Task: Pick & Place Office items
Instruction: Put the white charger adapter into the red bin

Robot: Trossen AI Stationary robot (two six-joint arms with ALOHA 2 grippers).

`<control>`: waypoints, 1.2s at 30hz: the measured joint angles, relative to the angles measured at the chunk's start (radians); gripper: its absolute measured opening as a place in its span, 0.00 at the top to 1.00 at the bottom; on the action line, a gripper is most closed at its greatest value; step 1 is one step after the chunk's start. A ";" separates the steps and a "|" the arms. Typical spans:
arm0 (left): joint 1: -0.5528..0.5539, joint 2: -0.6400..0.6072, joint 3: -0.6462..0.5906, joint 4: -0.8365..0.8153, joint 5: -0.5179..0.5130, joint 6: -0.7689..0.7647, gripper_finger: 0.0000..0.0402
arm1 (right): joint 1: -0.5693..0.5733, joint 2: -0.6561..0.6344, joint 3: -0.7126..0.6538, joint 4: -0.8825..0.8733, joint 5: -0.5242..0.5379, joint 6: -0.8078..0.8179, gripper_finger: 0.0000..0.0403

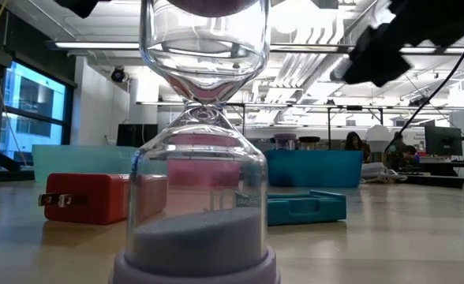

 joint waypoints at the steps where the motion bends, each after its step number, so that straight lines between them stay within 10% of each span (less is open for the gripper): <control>1: -0.004 0.008 -0.001 0.000 0.000 0.000 0.41 | 0.006 0.000 0.000 -0.003 -0.015 0.019 0.42; 15: -0.004 0.155 -0.001 0.166 0.000 0.031 0.17 | 0.111 0.000 0.000 -0.072 0.014 0.146 0.42; 36: -0.003 0.155 -0.001 0.201 -0.003 0.014 0.16 | 0.188 0.240 0.000 -0.043 0.011 0.218 0.42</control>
